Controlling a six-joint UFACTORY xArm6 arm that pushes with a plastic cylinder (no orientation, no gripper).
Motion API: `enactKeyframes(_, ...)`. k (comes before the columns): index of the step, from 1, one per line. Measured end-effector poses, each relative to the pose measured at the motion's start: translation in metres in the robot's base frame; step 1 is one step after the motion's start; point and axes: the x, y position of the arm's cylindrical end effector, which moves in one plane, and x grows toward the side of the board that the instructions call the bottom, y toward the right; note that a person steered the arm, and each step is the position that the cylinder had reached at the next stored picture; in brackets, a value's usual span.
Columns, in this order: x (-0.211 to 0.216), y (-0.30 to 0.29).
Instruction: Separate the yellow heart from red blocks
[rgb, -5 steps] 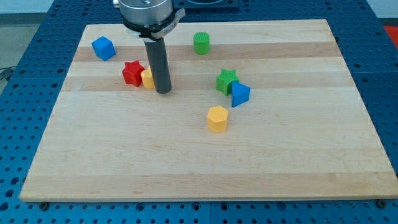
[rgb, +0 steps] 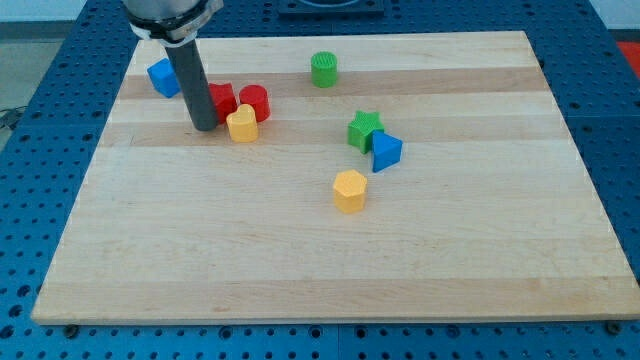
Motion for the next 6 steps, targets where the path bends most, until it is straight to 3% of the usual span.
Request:
enactKeyframes(3, 0.002, 0.081)
enactKeyframes(6, 0.006, 0.040)
